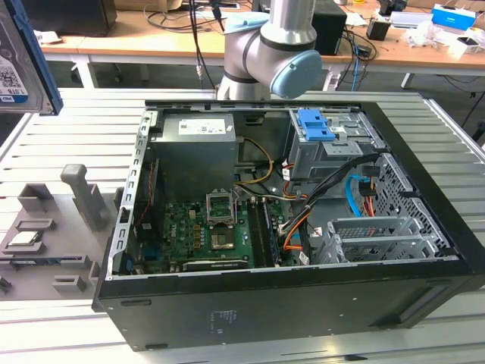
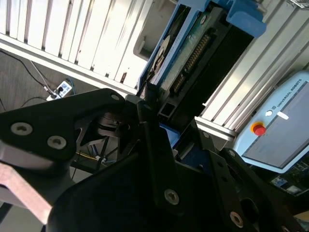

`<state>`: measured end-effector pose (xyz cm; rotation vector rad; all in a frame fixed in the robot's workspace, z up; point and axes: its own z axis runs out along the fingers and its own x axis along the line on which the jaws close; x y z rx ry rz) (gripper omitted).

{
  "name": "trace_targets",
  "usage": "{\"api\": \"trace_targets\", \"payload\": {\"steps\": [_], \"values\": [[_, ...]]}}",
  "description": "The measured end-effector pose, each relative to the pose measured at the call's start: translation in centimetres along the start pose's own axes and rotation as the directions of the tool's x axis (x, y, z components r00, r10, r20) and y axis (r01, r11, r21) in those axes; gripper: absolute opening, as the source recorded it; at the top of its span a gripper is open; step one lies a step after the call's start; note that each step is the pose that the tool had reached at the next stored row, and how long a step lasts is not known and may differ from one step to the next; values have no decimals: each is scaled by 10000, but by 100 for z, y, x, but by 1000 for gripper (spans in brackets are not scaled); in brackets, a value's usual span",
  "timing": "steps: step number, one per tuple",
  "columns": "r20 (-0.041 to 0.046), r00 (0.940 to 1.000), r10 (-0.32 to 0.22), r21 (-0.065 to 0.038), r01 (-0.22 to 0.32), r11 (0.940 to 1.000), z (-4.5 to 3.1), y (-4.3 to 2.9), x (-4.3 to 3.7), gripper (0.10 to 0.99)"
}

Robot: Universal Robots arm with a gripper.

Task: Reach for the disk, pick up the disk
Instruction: 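Pick up the disk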

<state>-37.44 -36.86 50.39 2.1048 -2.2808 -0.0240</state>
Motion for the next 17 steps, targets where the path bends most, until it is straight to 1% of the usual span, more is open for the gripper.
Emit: {"api": "trace_targets", "payload": {"steps": [3, 6, 8, 9, 10, 11, 13, 15, 17], "values": [[0, 10000, 1, 1, -1, 10000, -4, -99, -8, 365], [0, 10000, 1, 0, -1, 10000, -7, -178, -15, 365], [0, 10000, 0, 0, 0, 10000, -10, -266, -21, 365], [0, 10000, -1, 0, 1, 10000, -11, -293, -23, 365], [0, 10000, 1, 0, -1, 10000, -16, -425, -34, 365], [0, 10000, 0, 1, 0, 10000, -19, -495, -40, 365], [1, 10000, 1, 0, -1, 10000, -26, -673, -54, 365], [1, 10000, 0, 1, 0, 10000, -28, -729, -59, 365], [0, 10000, -1, 0, 1, 10000, -32, -817, -65, 365]]}}
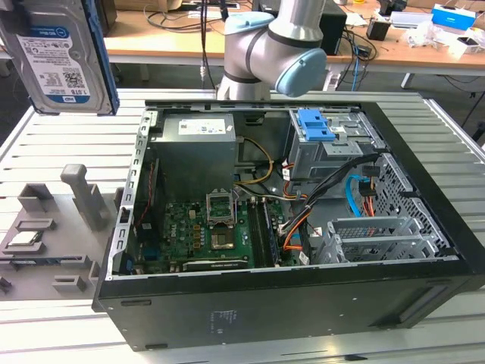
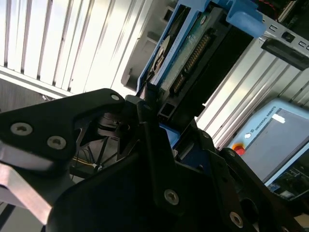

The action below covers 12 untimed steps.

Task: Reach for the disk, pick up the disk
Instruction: 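Pick up the disk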

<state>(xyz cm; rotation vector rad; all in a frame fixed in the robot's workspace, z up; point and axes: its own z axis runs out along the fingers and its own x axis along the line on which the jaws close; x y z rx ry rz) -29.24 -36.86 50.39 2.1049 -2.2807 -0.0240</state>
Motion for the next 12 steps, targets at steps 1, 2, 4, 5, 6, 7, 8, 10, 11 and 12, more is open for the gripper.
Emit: {"api": "trace_targets", "payload": {"steps": [1, 2, 4, 5, 6, 7, 8, 10, 11, 12], "values": [[0, 10000, 2, 0, -2, 10000, -2, -59, -5, 365], [1, 10000, 2, 1, -2, 10000, -3, -102, -9, 365], [0, 10000, 1, 0, -1, 10000, -7, -194, -16, 365], [0, 10000, 1, 0, -1, 10000, -9, -223, -18, 365], [0, 10000, 1, -1, -1, 10000, -11, -281, -23, 365], [1, 10000, 2, 1, -2, 10000, -12, -326, -27, 365], [1, 10000, 2, 1, -2, 10000, -13, -355, -29, 365], [1, 10000, 1, 1, -1, 10000, -16, -425, -34, 365], [0, 10000, 0, 0, 0, 10000, -17, -456, -37, 365], [1, 10000, 0, 0, 0, 10000, -19, -486, -39, 365]]}}
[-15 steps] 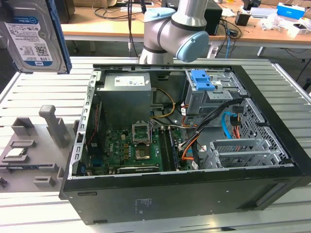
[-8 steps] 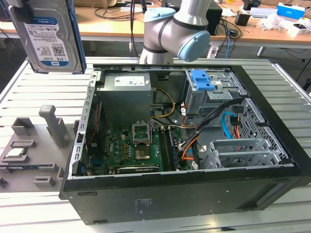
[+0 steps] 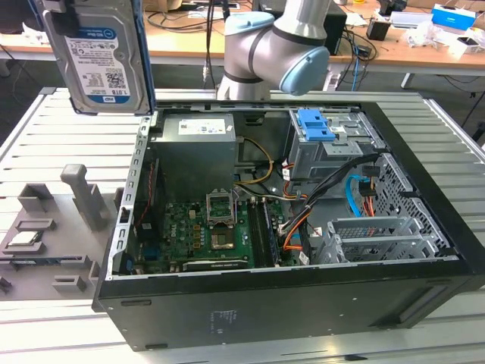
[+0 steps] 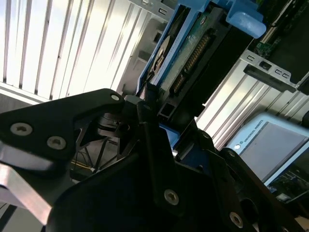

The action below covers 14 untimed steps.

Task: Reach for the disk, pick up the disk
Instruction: 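Pick up the disk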

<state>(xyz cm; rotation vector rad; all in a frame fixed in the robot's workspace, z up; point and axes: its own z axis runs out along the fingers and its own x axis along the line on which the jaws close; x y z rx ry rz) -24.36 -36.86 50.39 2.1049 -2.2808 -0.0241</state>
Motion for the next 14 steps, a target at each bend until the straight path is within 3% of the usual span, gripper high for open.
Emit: {"api": "trace_targets", "payload": {"steps": [6, 7, 14], "values": [[0, 10000, -1, 0, 1, 10000, -7, -183, -14, 365], [0, 10000, 1, 0, -1, 10000, -10, -247, -20, 365], [0, 10000, 1, 1, -1, 10000, -19, -486, -39, 365]]}}
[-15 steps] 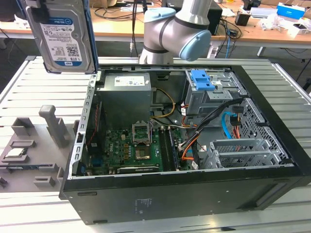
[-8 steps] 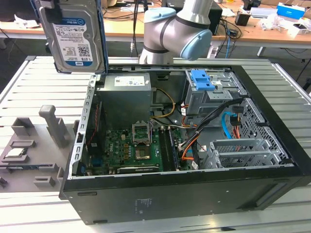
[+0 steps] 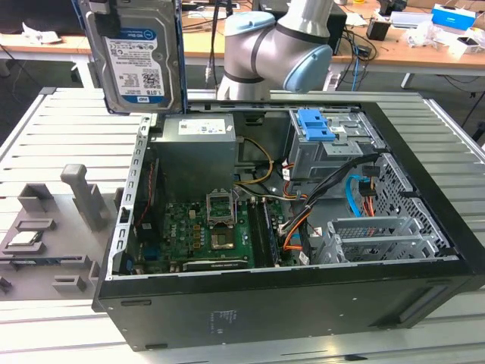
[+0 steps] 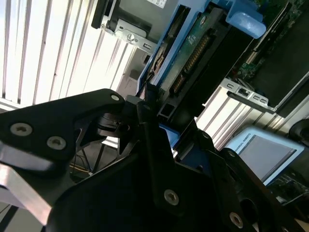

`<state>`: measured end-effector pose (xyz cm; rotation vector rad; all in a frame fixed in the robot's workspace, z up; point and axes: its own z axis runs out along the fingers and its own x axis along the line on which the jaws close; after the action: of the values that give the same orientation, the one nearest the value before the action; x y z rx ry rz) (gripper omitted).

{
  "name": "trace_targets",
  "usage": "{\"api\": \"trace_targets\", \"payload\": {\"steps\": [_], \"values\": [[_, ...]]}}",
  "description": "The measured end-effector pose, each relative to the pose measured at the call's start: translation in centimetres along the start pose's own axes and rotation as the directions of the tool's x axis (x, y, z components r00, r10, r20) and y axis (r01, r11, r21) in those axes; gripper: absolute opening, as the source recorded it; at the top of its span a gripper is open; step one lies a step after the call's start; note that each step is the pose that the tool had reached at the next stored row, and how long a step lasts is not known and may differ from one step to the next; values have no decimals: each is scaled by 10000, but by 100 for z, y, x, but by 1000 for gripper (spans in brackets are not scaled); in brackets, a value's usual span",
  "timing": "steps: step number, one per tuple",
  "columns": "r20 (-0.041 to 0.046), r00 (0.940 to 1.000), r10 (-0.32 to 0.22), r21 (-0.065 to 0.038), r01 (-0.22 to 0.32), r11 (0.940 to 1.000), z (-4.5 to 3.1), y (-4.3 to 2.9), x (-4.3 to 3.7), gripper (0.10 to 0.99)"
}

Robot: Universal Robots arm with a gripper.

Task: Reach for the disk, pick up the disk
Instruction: 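Pick up the disk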

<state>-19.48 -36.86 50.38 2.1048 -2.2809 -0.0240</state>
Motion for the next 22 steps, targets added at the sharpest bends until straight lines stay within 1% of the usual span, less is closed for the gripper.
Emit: {"api": "trace_targets", "payload": {"steps": [1, 5, 7, 17, 19, 21, 22], "values": [[0, 10000, -1, 0, 1, 10000, -2, -52, -4, 365], [0, 10000, 0, 0, 0, 10000, -7, -170, -14, 365], [-1, 10000, 0, 0, 0, 10000, -11, -269, -22, 365], [0, 10000, 0, 0, 0, 10000, -22, -566, -45, 365], [0, 10000, 0, -1, 0, 10000, -26, -669, -53, 365], [0, 10000, 1, -1, -1, 10000, -29, -739, -59, 365], [0, 10000, -1, 0, 1, 10000, -31, -817, -65, 365]]}}
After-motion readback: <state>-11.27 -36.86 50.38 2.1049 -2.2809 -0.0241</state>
